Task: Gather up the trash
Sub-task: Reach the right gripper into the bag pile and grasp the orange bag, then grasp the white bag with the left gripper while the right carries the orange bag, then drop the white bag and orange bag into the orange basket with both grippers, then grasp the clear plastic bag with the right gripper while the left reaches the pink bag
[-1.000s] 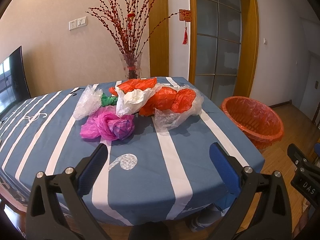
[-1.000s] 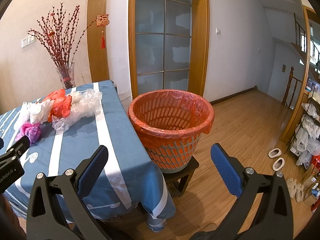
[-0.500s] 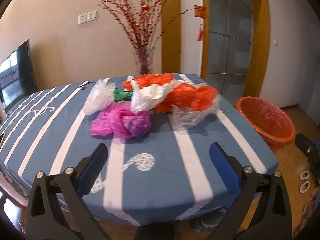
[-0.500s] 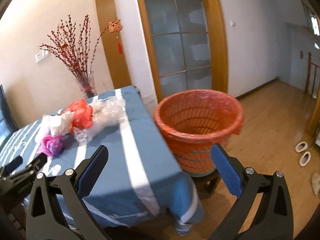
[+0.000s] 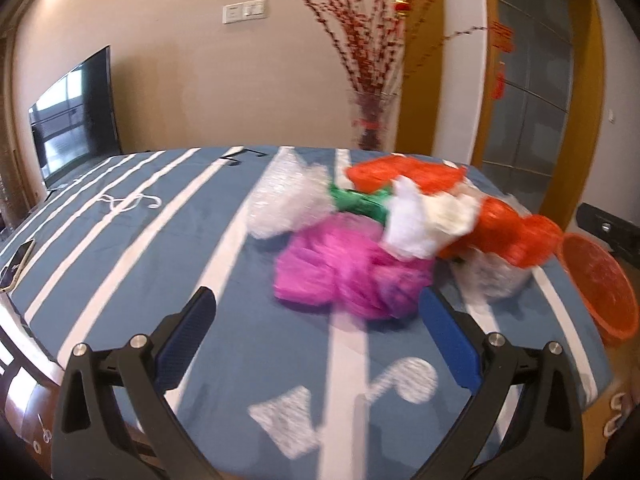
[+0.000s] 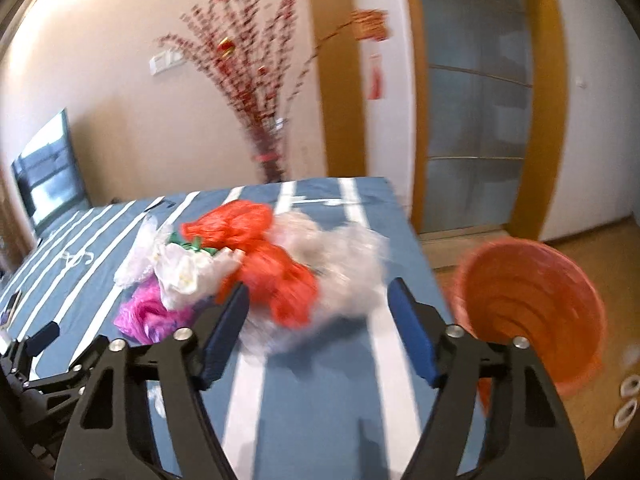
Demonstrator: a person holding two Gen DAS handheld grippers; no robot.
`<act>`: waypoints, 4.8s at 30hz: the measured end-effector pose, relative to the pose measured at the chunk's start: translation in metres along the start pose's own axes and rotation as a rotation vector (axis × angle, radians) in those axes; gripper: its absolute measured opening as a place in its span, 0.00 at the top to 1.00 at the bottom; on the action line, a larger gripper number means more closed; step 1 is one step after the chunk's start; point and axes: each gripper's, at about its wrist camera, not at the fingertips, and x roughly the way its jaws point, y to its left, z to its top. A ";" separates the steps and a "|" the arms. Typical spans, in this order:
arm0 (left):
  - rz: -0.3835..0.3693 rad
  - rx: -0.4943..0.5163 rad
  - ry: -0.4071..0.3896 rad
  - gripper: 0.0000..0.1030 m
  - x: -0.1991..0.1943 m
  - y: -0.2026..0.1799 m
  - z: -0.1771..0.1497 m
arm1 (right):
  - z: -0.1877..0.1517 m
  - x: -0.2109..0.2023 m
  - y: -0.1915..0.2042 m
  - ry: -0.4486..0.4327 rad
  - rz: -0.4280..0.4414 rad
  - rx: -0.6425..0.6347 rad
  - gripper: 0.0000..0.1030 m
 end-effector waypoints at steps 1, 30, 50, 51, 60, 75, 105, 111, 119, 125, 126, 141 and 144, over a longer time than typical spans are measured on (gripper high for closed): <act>0.004 -0.006 -0.002 0.04 0.003 0.005 0.002 | 0.004 0.010 0.004 0.012 0.008 -0.016 0.32; -0.196 0.036 0.072 0.04 0.054 -0.027 0.040 | 0.021 0.014 -0.032 0.001 0.068 0.103 0.73; -0.285 0.137 0.225 0.87 0.114 -0.082 0.052 | -0.014 -0.012 -0.084 0.024 0.028 0.197 0.73; -0.295 0.133 0.219 0.88 0.113 -0.081 0.054 | -0.015 -0.014 -0.086 0.021 0.026 0.199 0.73; -0.355 0.116 0.153 0.91 0.075 -0.092 0.077 | -0.017 -0.037 -0.111 -0.031 -0.002 0.219 0.73; -0.552 0.160 0.059 0.91 0.005 -0.203 0.104 | -0.026 -0.089 -0.189 -0.131 -0.214 0.308 0.73; -0.756 0.259 0.285 0.88 0.067 -0.368 0.047 | -0.041 -0.062 -0.274 -0.102 -0.354 0.497 0.72; -0.710 0.250 0.330 0.59 0.084 -0.368 0.041 | -0.041 -0.056 -0.276 -0.105 -0.335 0.485 0.45; -0.661 0.255 0.284 0.42 0.078 -0.335 0.045 | -0.047 -0.069 -0.266 -0.106 -0.391 0.435 0.44; -0.581 0.269 0.199 0.35 0.062 -0.289 0.050 | -0.036 -0.072 -0.238 -0.116 -0.374 0.359 0.44; -0.563 0.264 0.183 0.34 0.060 -0.277 0.051 | -0.033 -0.071 -0.228 -0.116 -0.353 0.346 0.44; -0.215 0.199 -0.009 0.18 0.038 -0.112 0.048 | -0.022 0.010 -0.092 0.040 -0.056 0.173 0.45; -0.181 0.162 -0.002 0.18 0.042 -0.082 0.048 | -0.021 0.029 -0.076 0.077 -0.023 0.173 0.45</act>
